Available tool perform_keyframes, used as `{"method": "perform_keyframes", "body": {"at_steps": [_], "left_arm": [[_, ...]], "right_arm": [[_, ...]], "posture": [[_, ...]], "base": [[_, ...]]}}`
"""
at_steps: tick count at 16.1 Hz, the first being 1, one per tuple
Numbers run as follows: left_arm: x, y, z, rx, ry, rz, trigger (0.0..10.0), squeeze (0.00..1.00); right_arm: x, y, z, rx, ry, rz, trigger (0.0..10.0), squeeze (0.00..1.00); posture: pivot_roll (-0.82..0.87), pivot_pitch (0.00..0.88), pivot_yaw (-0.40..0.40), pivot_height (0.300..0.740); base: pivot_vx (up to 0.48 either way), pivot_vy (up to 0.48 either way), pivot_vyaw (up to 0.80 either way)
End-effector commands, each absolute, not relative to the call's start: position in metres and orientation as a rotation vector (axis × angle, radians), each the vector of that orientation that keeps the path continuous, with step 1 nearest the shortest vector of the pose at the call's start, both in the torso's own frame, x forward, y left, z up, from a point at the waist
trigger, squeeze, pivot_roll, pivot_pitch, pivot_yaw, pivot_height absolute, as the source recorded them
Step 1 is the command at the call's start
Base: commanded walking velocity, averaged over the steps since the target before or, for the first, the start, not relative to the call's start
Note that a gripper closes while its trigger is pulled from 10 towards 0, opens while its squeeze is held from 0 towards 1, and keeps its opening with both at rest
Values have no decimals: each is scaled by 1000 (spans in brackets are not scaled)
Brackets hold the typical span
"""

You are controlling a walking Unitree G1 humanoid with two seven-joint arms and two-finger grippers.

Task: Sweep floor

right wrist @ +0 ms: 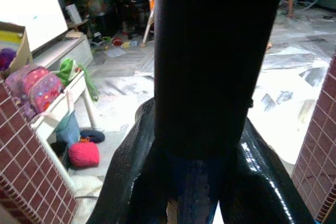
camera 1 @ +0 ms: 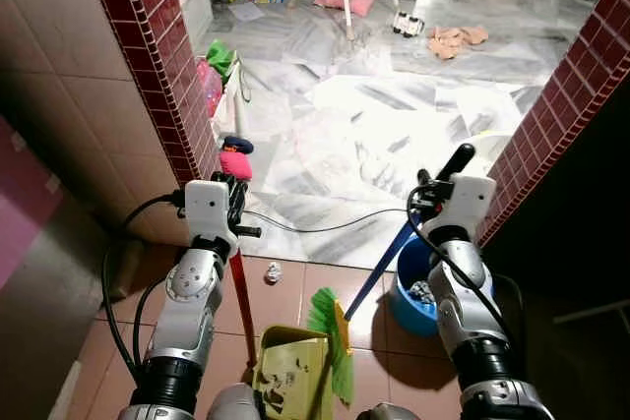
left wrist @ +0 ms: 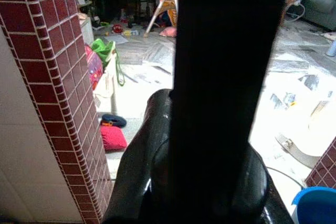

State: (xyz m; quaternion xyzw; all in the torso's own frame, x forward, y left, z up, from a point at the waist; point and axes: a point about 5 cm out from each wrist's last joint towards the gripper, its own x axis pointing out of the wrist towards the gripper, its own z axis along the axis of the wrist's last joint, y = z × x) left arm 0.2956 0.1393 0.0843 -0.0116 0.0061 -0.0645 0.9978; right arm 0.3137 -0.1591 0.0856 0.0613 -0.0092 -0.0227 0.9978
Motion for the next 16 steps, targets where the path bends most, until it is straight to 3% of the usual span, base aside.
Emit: {"method": "perform_keyframes", "body": {"at_steps": [1, 6, 10, 16], "left_arm": [[296, 141, 85, -34, -3, -103, 10000, 0], [307, 136, 77, -54, 42, -110, 10000, 0], [315, 133, 82, -68, 30, -126, 10000, 0], [306, 127, 73, -65, 39, -146, 10000, 0]], "right_arm": [[318, -155, 91, 112, -38, -24, 10000, 0], [322, -145, 84, 77, -17, 38, 10000, 0], [335, -157, 97, 78, -52, -6, 10000, 0], [330, -153, 84, 55, -17, 13, 10000, 0]], "posture": [[16, 0, -35, 740], [29, 0, -31, 740], [19, 0, -26, 740], [18, 0, -23, 740]], "base": [[0, 0, 0], [0, 0, 0], [0, 0, 0], [0, 0, 0]]}}
